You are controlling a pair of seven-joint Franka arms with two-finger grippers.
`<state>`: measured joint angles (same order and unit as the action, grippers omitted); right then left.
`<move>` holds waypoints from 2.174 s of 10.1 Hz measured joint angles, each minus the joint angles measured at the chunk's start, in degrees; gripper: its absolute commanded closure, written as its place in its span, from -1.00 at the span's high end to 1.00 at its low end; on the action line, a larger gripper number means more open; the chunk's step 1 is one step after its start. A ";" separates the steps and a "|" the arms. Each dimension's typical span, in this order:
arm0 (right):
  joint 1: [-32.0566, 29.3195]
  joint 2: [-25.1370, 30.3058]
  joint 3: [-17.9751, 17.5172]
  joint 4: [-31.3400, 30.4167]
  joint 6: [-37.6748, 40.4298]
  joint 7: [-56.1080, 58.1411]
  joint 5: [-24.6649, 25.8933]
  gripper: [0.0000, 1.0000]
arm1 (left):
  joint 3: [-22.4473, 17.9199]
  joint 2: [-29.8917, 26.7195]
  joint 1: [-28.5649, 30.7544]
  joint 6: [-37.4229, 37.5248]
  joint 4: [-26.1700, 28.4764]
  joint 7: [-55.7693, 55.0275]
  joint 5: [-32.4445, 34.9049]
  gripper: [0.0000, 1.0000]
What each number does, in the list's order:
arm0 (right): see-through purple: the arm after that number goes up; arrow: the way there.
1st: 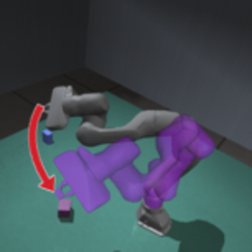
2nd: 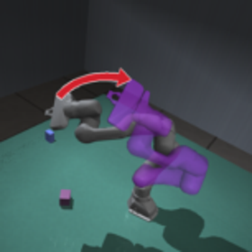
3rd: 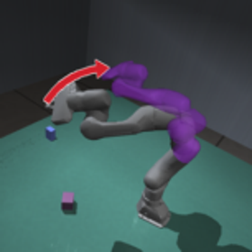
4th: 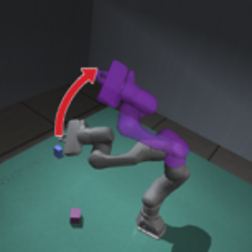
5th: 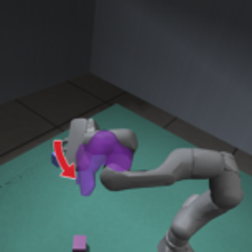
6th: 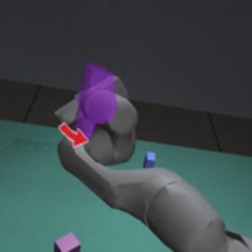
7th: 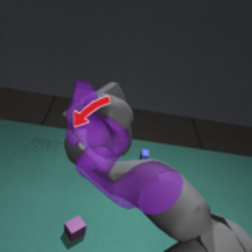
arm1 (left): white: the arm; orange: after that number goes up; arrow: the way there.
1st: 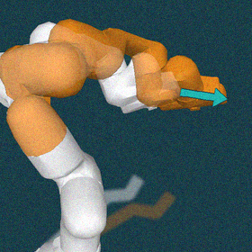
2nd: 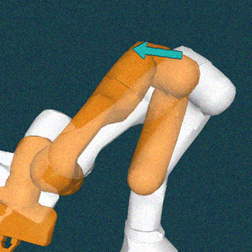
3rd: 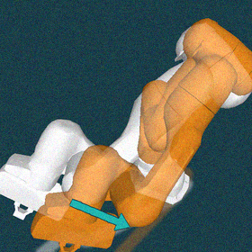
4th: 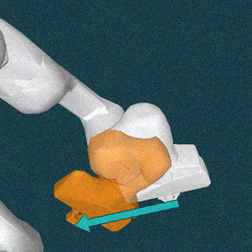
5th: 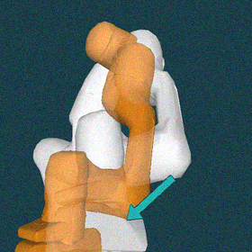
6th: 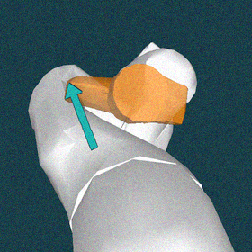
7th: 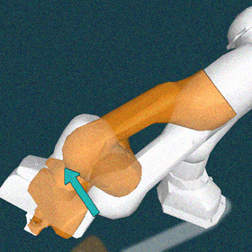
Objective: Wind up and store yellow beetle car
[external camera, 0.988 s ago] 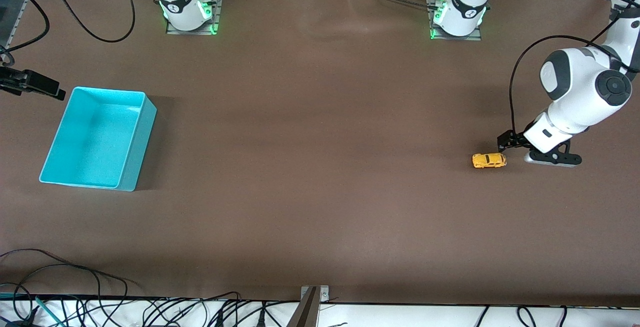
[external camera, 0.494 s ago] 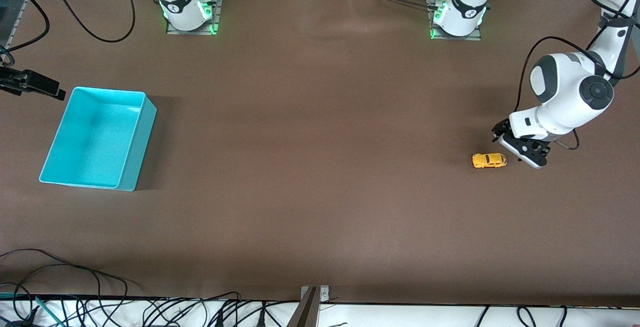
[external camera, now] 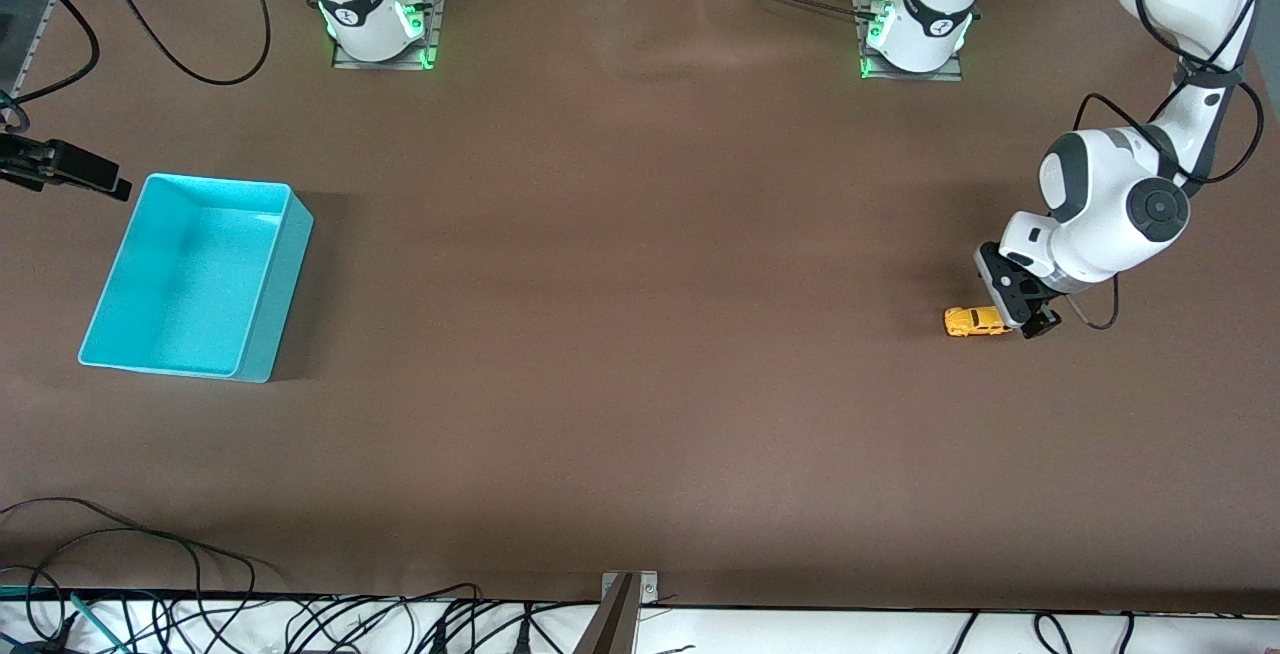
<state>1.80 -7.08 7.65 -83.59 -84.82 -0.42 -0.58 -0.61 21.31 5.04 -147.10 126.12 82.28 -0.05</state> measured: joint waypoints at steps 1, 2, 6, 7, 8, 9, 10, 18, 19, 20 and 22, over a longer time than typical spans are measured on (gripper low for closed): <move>0.00 0.00 0.00 0.00 0.00 0.00 0.00 1.00 | 0.00 1.06 0.00 -1.73 0.00 3.13 0.00 0.98; 0.00 -0.01 0.00 0.00 0.00 0.00 0.00 1.00 | 0.00 1.95 0.01 -2.70 -0.01 5.16 0.00 0.97; 0.00 -0.05 0.00 0.00 0.00 0.00 0.00 1.00 | 0.05 3.61 -0.02 -5.24 -0.02 10.86 0.00 -0.69; 0.00 -0.07 0.00 0.00 0.00 0.00 0.00 1.00 | 0.11 3.61 -0.07 -5.45 -0.12 13.90 0.00 -0.92; 0.00 -0.07 0.00 0.00 0.00 0.00 0.00 1.00 | 0.25 3.61 -0.24 -5.64 -0.34 15.67 0.00 -1.00; 0.00 -0.07 0.00 0.00 0.00 0.00 0.00 1.00 | 0.54 3.58 -0.47 -5.65 -0.53 16.43 0.00 -1.00; 0.00 -0.07 0.00 0.00 0.00 0.00 0.00 1.00 | 1.04 3.50 -0.72 -5.65 -0.61 16.64 0.00 -1.00; 0.01 -0.10 0.00 0.00 0.00 0.00 0.00 1.00 | 2.17 3.46 -0.91 -4.94 -0.43 16.66 0.00 -1.00; 0.01 -0.11 0.00 0.00 0.00 0.00 0.00 1.00 | 2.13 3.48 -0.83 -4.95 -0.44 16.84 0.00 -1.00; 0.02 -0.12 0.00 0.00 0.00 0.01 0.00 1.00 | 1.95 3.50 -0.61 -4.95 -0.46 18.09 0.00 -1.00; 0.02 -0.12 0.00 0.00 0.00 0.01 0.00 1.00 | 0.96 3.79 0.22 -4.95 -0.90 22.20 0.00 -1.00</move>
<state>1.82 -7.20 7.64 -83.59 -84.82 -0.42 -0.58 0.36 25.09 5.26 -152.05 125.22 104.48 -0.05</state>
